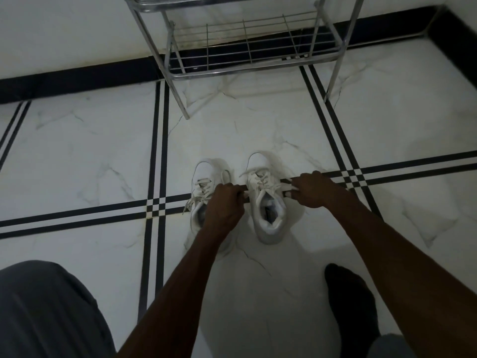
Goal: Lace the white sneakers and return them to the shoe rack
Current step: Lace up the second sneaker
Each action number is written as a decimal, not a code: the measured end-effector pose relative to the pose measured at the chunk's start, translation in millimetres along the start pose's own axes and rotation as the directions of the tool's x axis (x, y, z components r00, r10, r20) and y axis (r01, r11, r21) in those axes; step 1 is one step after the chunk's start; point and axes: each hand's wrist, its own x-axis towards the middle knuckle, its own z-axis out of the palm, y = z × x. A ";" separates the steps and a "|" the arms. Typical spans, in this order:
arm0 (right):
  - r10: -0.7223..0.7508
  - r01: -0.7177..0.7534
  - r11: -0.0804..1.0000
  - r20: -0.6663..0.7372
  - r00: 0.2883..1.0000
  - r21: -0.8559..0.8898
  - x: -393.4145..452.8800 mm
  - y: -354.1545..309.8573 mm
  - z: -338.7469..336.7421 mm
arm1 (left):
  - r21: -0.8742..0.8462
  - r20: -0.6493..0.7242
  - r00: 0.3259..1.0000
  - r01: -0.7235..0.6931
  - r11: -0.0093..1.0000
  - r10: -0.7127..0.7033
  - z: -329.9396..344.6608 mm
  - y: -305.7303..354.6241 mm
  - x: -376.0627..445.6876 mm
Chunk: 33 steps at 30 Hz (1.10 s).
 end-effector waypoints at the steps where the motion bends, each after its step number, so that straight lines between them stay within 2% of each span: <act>1: 0.015 -0.017 0.999 0.054 0.998 0.042 -0.9 5.7 -3.0 | -0.014 -0.015 1.000 0.012 1.000 -0.012 0.2 -4.0 -0.1; 4: -0.036 -0.008 0.967 0.167 0.985 0.255 -6.8 27.6 -11.3 | -0.047 -0.032 0.997 0.069 0.997 -0.070 0.4 -9.5 2.1; 6: -0.080 0.012 0.945 0.196 0.977 0.326 -11.9 34.3 -14.4 | -0.030 -0.023 0.997 0.075 0.997 -0.076 -0.5 -6.3 2.7; 7: -0.092 0.026 0.933 0.169 0.981 0.359 -13.8 32.2 -14.5 | -0.026 -0.012 0.997 0.070 0.997 -0.071 0.3 -5.5 3.3; 10: -0.073 0.093 0.836 -0.058 0.996 0.540 -10.5 19.6 -8.4 | -0.081 0.038 0.998 0.052 0.995 -0.050 2.5 -2.9 5.0; 13: -0.125 0.199 0.813 -0.171 0.977 0.548 -4.4 5.8 -4.1 | -0.152 0.077 0.995 0.075 0.986 -0.064 6.4 -0.9 8.8; 19: -0.013 0.173 0.692 -0.228 0.974 0.701 -2.1 4.4 -18.3 | -0.076 0.026 0.998 0.055 0.996 -0.053 -1.5 8.8 6.5; 22: 0.068 0.101 0.738 -0.223 0.972 0.667 0.7 2.3 -9.0 | 0.063 0.031 0.996 0.076 0.995 -0.078 -0.4 10.6 7.1; 24: 0.079 0.053 0.757 -0.172 0.982 0.652 -2.1 1.2 3.4 | 0.062 0.021 0.995 0.101 0.993 -0.102 0.5 7.4 4.8; 25: 0.082 0.022 0.730 -0.120 0.989 0.683 -4.3 1.6 7.5 | 0.011 0.008 0.994 0.113 0.994 -0.113 -0.5 4.5 4.8; 27: 0.080 -0.053 0.562 0.009 0.997 0.825 -10.3 3.9 7.6 | -0.225 -0.028 0.989 0.138 0.965 -0.148 -8.1 4.6 6.9; 28: 0.070 -0.082 0.426 0.057 0.996 0.901 -11.2 5.7 4.8 | -0.390 -0.001 0.977 0.195 0.900 -0.213 -14.4 9.4 8.8; 30: 0.035 -0.080 0.181 0.075 0.997 0.980 -9.4 8.3 -3.3 | -0.643 0.123 0.933 0.335 0.689 -0.339 -25.5 18.6 14.9; 33: -0.042 -0.024 -0.077 0.021 0.999 0.997 -3.1 -0.1 -17.5 | -0.770 0.232 0.925 0.363 0.524 -0.301 -29.3 27.1 27.1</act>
